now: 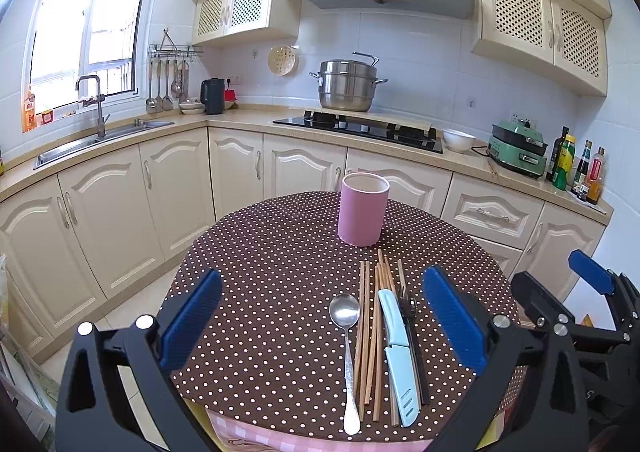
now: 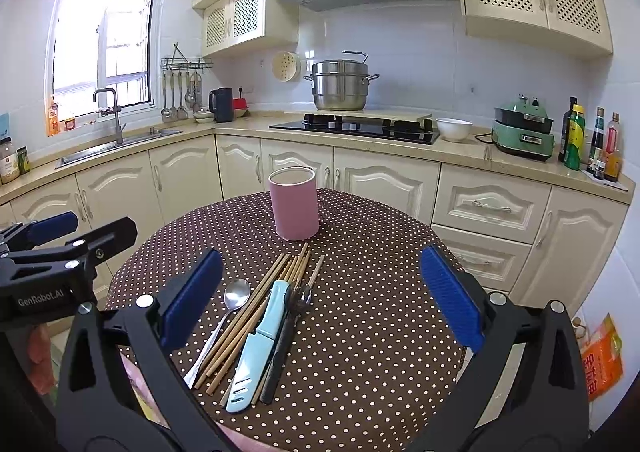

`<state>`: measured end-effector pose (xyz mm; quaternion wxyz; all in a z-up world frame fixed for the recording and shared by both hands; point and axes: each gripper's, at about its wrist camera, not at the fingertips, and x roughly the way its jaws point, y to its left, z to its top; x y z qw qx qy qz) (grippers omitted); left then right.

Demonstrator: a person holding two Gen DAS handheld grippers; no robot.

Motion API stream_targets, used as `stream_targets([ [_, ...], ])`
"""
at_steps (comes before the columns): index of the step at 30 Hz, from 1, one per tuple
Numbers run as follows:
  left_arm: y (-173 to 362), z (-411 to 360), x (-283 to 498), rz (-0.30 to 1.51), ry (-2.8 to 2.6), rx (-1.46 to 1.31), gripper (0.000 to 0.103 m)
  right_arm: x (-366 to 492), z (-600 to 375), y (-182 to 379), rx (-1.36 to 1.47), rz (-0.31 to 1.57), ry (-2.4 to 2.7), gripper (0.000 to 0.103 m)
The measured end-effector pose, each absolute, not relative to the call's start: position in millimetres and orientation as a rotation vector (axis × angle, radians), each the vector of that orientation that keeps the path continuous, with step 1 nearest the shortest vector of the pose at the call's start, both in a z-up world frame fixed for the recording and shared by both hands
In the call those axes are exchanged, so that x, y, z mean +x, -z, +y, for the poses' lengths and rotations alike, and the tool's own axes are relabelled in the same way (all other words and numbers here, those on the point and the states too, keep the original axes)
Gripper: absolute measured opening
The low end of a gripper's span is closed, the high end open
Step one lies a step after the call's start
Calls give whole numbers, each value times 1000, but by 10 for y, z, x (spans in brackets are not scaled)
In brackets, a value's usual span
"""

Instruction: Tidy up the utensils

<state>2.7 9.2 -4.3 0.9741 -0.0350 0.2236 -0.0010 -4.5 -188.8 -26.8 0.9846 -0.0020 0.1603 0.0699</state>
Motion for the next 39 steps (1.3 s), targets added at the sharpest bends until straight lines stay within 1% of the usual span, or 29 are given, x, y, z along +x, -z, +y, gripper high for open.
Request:
stream_targets([
  [29,4,84,-37,427,-10,-63,99,-29,-1908,277,23,339,-147,97],
  [35,50,151,11,438,-26,-65,99,63,-1883,356,32,402,-130,97],
  [39,156,218,109,488,-31,-79,99,186,-1895,473,58,469,-106,97],
])
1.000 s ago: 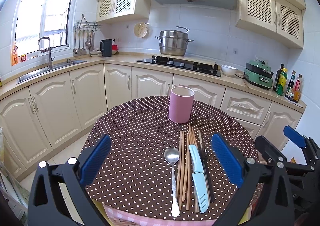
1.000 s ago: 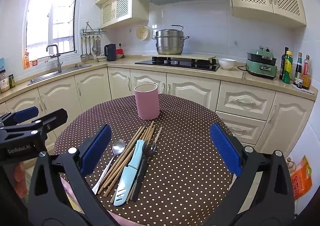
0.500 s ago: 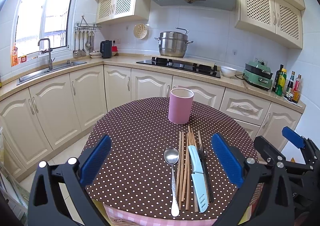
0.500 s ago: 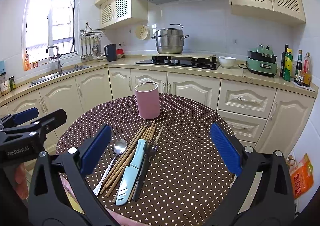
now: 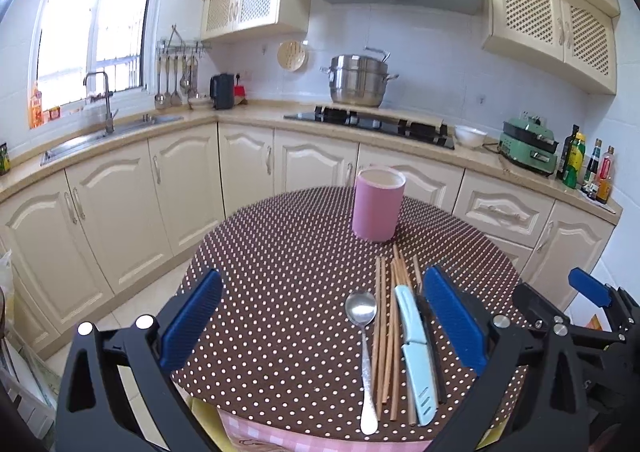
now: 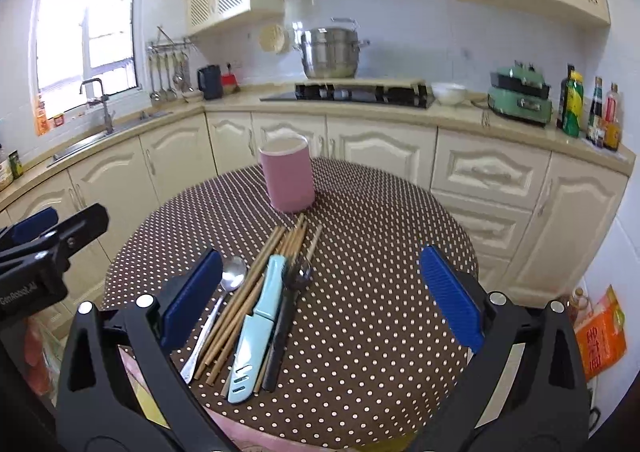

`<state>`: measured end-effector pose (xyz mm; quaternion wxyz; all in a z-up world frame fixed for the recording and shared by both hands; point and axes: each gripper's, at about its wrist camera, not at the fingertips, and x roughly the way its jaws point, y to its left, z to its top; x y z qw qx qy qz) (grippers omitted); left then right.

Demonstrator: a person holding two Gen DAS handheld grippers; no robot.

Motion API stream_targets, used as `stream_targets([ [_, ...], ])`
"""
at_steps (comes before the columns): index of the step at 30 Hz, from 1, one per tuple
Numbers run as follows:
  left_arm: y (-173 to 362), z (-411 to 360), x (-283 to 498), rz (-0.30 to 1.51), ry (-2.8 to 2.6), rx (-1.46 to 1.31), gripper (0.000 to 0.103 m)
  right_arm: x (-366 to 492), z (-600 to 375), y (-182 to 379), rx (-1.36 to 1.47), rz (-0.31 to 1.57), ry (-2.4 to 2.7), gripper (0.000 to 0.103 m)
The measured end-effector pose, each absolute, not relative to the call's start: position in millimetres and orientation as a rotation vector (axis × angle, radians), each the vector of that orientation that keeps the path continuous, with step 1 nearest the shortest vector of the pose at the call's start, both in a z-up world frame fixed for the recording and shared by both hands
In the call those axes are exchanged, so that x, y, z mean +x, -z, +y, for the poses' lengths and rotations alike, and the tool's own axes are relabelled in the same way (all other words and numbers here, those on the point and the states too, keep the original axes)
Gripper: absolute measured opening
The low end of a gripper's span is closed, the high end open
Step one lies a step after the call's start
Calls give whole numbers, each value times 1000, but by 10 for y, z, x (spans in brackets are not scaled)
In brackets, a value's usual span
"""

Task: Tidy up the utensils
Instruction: 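Grasp the light blue knife with the right gripper while the left gripper moves toward the silver spoon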

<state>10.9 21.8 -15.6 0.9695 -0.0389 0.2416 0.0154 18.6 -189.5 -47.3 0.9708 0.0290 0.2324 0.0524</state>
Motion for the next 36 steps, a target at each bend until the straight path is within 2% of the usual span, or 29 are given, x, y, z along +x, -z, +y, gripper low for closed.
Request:
stream_targets([
  [9,582,484,416,644,-84,-128,99,423,-1808,756,72,586,-88,97],
  [22,988,749,665,757,-85,-169,99,698,-1502,1040,103,703,-221,97],
  [25,1038,776,716,772,-74,-173,99,728,-1399,1022,96,699,-268,92],
  [28,1088,823,764,783,-65,-188,99,760,-1300,1021,78,686,-297,83],
  [32,1156,865,846,802,-56,-208,99,873,-1209,1077,71,732,-325,54],
  [34,1181,888,867,810,-53,-214,99,950,-1176,1132,64,763,-313,52],
  [36,1206,910,885,816,-49,-221,99,1005,-1141,1179,53,788,-299,41],
])
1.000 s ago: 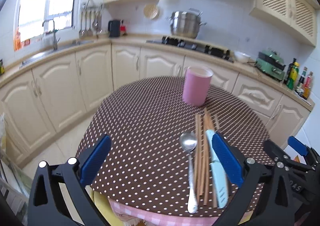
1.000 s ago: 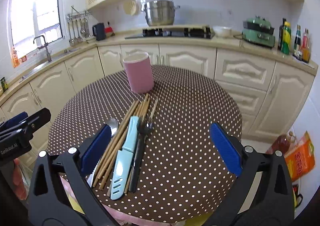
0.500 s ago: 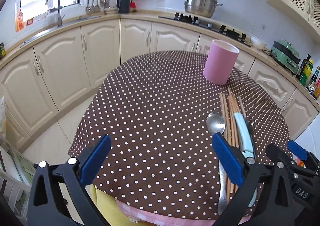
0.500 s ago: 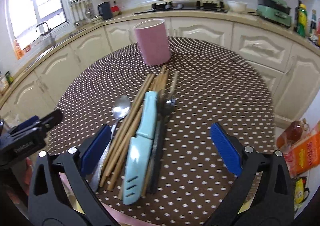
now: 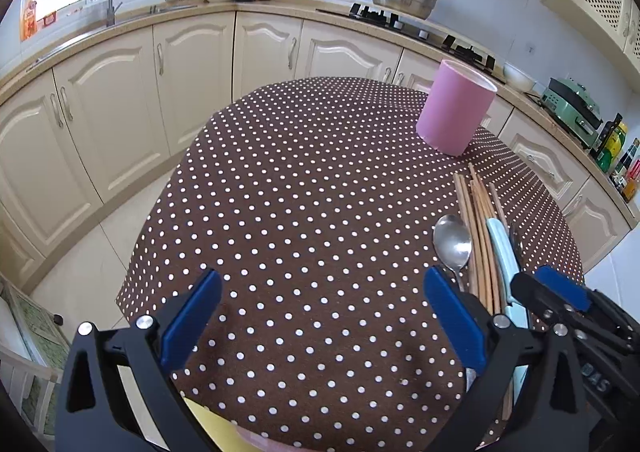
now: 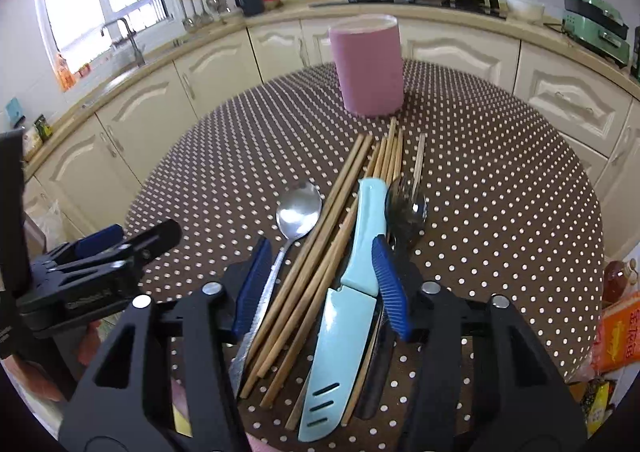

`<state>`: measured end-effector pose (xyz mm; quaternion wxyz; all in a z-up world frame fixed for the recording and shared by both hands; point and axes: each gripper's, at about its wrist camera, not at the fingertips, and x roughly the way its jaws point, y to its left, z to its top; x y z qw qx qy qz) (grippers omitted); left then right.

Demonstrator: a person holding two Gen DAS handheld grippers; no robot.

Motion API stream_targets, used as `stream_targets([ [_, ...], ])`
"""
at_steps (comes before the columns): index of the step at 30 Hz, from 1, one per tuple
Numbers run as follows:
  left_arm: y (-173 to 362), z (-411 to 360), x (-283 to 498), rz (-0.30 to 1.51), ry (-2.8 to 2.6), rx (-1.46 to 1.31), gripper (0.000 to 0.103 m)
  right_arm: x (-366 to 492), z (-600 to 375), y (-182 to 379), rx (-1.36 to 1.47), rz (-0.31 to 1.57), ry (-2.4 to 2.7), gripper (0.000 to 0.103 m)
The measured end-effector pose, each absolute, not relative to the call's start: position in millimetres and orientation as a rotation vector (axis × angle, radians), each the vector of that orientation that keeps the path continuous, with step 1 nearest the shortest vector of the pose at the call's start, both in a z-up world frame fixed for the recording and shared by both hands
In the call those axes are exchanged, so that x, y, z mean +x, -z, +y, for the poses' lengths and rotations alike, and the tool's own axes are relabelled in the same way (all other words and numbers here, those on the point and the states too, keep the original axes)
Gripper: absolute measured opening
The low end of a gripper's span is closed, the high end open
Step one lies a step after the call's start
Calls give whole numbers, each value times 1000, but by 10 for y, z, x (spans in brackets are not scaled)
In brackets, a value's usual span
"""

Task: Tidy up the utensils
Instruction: 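Grasp the light blue knife with the right gripper while the left gripper moves toward the silver spoon, then grasp the silver spoon by its handle with the left gripper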

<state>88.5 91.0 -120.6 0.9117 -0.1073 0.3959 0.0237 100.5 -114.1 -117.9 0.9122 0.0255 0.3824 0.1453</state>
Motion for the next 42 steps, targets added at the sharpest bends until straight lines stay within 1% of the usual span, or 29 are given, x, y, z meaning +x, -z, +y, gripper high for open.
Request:
stream_targets([
  [3,1228,919,916,822,-45,-227,99,1105,-1123,1251,53,838,-255,39],
  [7,1255,926,967,832,-43,-226,99,1160,-1190,1262,73,860,-194,39],
  [10,1273,937,1006,840,-35,-224,99,1247,-1205,1326,74,912,-162,38],
  [12,1280,928,1032,844,-29,-227,99,1259,-1207,1320,68,902,-144,38],
  [13,1281,924,1044,846,-27,-226,99,1273,-1211,1318,72,904,-137,36],
  [15,1278,909,1063,846,-24,-222,99,1296,-1251,1320,104,910,-121,24],
  [16,1275,909,1071,847,-23,-221,99,1315,-1266,1319,116,916,-133,21],
  [21,1265,841,1106,854,-15,-210,99,1315,-1240,1334,94,907,-143,21],
  [27,1256,604,1103,870,31,-163,99,1363,-1384,1311,194,902,-200,21],
  [32,1254,461,1092,875,51,-133,99,1392,-1331,1307,103,913,-179,21],
  [34,1252,429,1092,877,47,-130,99,1420,-1237,1308,28,906,-154,22],
  [36,1255,444,1084,875,20,-121,99,1440,-1212,1339,17,907,-152,26],
  [42,1268,611,1061,882,-5,-157,99,1573,-1283,1373,89,932,-171,27],
])
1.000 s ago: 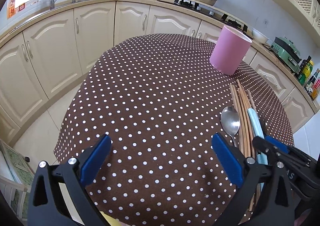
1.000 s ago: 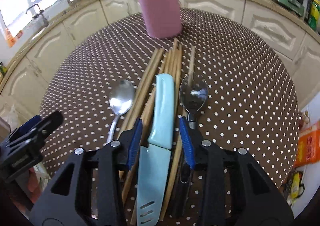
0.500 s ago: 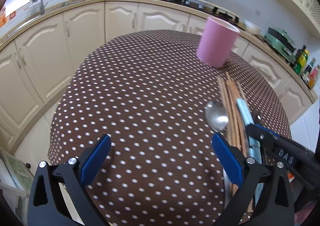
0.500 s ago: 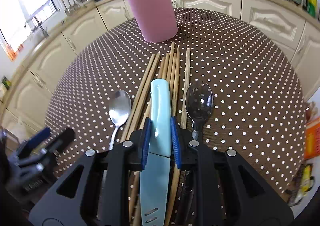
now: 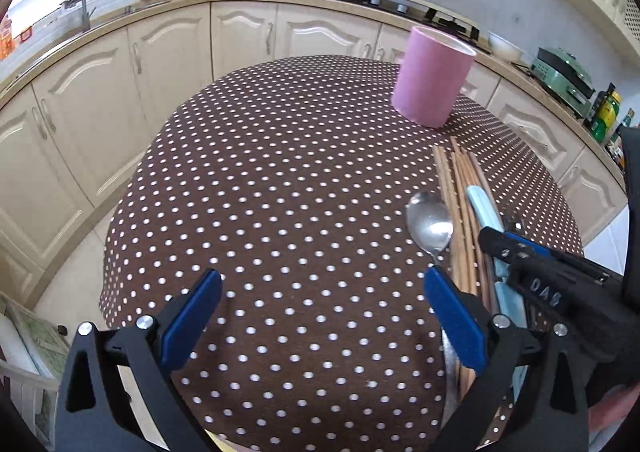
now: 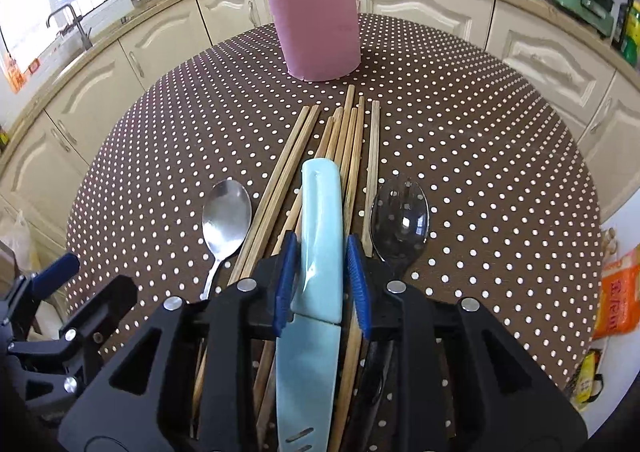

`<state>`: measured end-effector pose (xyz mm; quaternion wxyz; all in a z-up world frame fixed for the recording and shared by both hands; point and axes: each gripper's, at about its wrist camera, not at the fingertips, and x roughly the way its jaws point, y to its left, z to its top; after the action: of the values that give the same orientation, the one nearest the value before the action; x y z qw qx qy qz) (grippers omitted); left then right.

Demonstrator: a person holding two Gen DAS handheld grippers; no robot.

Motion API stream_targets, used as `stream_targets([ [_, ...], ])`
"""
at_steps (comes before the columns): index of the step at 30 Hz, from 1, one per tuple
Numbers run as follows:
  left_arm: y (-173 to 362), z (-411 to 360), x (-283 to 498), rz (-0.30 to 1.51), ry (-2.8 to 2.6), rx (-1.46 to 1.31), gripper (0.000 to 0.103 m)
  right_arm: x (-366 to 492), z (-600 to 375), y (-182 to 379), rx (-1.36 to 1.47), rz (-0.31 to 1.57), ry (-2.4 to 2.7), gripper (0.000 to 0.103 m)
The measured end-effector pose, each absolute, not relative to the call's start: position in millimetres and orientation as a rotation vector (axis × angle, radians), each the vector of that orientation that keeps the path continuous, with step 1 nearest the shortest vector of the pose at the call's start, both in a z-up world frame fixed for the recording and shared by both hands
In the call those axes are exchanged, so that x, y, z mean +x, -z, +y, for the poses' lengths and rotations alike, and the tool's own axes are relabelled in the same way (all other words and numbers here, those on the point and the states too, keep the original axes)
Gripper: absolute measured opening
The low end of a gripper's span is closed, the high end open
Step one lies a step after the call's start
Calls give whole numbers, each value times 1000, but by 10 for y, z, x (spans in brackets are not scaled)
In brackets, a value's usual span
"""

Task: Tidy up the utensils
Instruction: 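Grasp the silver spoon by its handle with the left gripper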

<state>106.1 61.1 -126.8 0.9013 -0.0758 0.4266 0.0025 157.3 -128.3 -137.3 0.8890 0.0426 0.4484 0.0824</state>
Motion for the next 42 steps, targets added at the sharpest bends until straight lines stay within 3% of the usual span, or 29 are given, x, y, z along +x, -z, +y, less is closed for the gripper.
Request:
stream_targets([
  [6,1291,687,1078,900,-2,-187,99,1603,-1370,1354,133,929,-182,21],
  [33,1420,-121,1363,970,-12,179,98,1266,-2131,1161,332,844,-269,20],
  [34,1422,-131,1348,957,1,183,91,1261,-2144,1160,338,845,-271,20],
  [35,1408,-124,1332,957,49,159,63,1249,-2161,1171,347,846,-272,20],
  [36,1388,-92,1314,978,140,87,52,1261,-2151,1180,353,849,-273,20],
  [38,1373,-102,1302,967,131,119,34,1253,-2161,1194,367,851,-282,20],
  [40,1370,-87,1323,964,161,114,27,1254,-2154,1196,373,851,-290,20],
  [42,1352,-38,1360,974,189,89,7,1243,-2152,1189,376,845,-289,20],
])
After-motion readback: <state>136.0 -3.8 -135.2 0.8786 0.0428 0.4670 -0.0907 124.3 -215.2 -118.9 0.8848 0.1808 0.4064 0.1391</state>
